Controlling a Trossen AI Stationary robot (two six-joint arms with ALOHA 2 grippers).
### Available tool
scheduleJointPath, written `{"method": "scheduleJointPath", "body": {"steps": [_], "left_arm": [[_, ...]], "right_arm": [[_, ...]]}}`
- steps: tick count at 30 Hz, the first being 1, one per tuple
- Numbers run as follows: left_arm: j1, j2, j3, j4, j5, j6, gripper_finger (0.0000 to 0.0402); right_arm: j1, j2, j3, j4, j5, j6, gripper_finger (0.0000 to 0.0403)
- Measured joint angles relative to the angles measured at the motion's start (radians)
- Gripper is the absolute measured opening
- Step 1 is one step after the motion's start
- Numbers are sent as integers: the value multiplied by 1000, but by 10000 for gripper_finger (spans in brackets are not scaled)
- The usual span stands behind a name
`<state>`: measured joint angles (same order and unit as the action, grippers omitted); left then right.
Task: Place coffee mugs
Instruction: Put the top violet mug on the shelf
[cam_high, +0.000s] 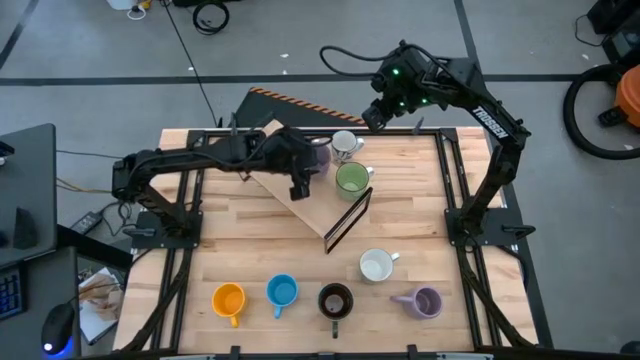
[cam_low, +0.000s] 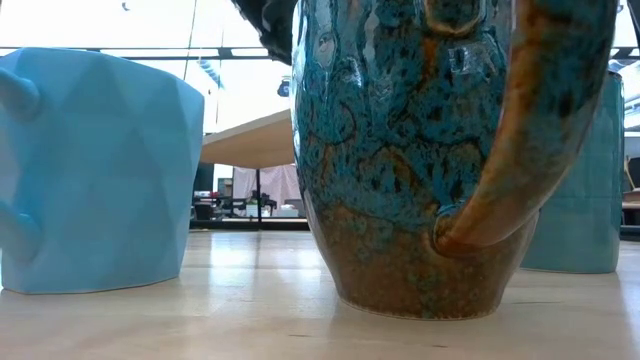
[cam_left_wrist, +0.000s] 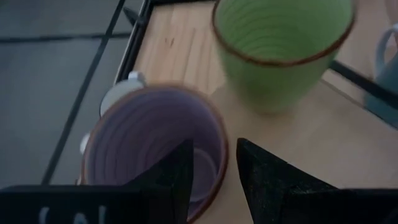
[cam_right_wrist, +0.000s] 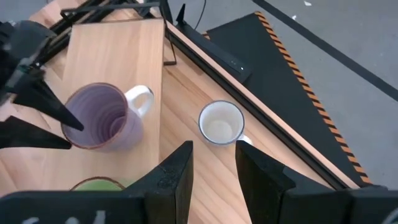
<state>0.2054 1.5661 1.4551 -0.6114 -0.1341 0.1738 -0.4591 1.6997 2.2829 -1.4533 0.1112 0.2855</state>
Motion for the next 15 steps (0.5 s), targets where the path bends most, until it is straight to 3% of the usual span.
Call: {"method": "scheduleJointPath", "body": {"steps": [15], "left_arm": [[3, 7, 0, -31, -2, -18, 130]], "right_arm": [[18, 0, 0, 24, -2, 8, 126]]}}
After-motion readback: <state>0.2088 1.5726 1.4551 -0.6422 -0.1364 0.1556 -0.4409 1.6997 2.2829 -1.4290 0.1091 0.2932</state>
